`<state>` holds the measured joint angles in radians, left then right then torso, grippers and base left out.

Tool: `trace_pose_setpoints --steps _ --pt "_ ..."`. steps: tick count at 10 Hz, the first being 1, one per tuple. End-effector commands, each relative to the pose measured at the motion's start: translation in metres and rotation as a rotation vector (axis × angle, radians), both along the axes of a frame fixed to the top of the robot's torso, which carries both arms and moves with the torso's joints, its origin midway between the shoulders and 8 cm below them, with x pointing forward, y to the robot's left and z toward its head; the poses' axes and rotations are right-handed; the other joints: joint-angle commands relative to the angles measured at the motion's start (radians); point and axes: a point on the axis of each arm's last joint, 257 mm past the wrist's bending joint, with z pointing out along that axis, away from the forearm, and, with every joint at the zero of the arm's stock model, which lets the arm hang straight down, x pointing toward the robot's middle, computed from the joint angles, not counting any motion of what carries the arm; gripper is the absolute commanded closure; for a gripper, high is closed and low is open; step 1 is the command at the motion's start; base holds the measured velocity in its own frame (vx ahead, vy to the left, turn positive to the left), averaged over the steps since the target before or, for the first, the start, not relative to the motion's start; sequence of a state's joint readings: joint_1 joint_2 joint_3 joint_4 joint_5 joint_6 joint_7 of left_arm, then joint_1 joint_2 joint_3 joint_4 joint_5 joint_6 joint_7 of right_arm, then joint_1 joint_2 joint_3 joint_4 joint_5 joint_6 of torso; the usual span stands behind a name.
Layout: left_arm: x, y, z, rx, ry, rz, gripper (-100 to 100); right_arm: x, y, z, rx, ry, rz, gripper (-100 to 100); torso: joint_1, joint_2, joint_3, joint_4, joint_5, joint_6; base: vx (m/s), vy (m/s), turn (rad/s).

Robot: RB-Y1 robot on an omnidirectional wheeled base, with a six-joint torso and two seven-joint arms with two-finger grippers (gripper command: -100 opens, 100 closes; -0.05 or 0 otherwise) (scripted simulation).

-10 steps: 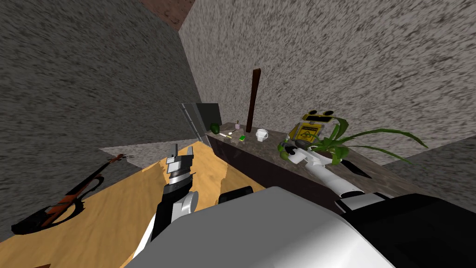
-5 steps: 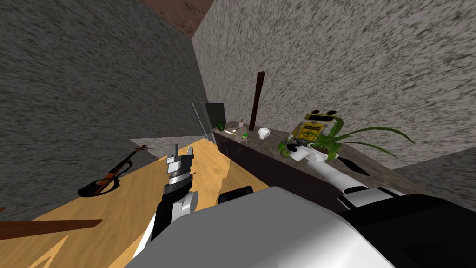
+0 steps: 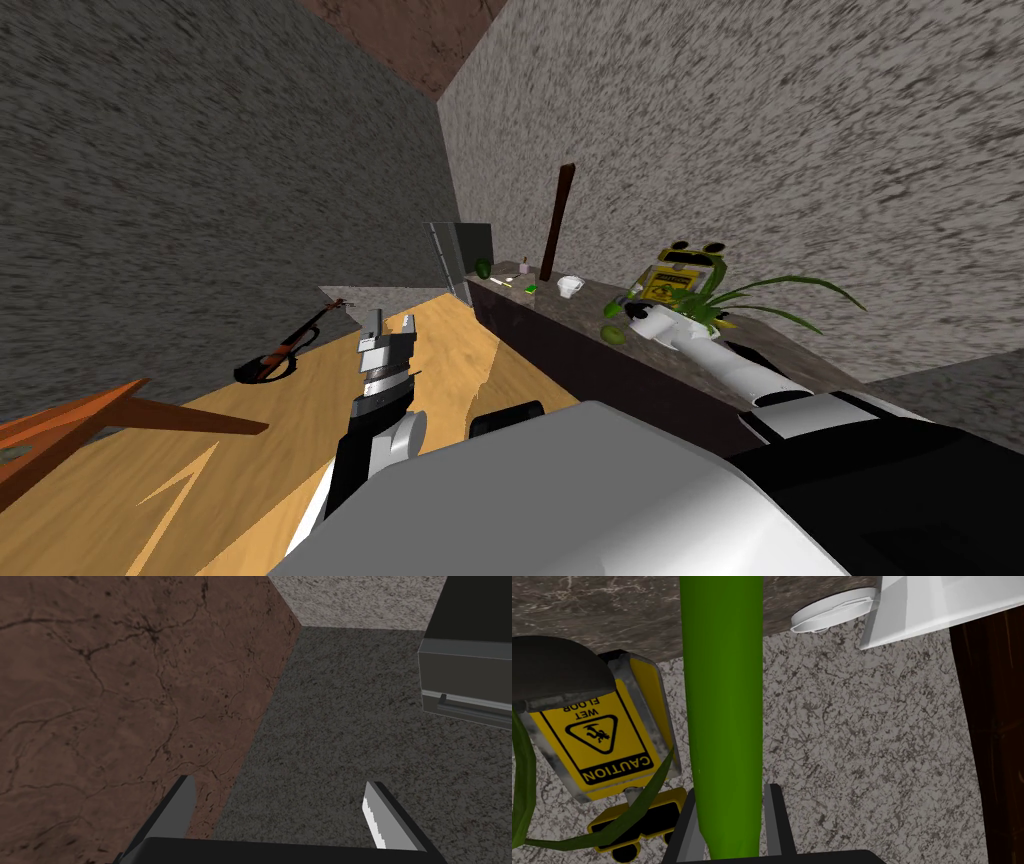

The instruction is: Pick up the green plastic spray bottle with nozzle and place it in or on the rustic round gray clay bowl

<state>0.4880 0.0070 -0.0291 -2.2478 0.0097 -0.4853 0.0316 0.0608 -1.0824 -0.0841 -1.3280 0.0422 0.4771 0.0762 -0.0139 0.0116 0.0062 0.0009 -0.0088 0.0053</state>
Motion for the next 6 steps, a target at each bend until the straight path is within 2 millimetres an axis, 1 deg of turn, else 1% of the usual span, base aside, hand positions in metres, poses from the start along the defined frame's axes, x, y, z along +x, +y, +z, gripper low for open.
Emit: trace_pose_setpoints --steps 1,3,6 --pt "0.000 0.000 0.000 0.000 0.000 0.000 0 -0.008 -0.014 0.013 -0.032 0.018 -0.016 100 0.000 0.000 0.000 0.000 0.000 0.000 0.009 -0.165 0.049" --pt "0.000 0.000 0.000 0.000 0.000 0.000 0 -0.013 -0.023 0.023 -0.060 0.037 -0.024 100 -0.006 -0.008 -0.005 -0.002 -0.001 0.000 0.052 -0.212 0.017" --pt "0.000 0.000 0.000 0.000 0.000 0.000 0 -0.020 -0.034 0.037 -0.107 0.072 -0.035 100 -0.008 -0.008 -0.006 -0.004 -0.002 0.001 0.016 -0.219 0.004"
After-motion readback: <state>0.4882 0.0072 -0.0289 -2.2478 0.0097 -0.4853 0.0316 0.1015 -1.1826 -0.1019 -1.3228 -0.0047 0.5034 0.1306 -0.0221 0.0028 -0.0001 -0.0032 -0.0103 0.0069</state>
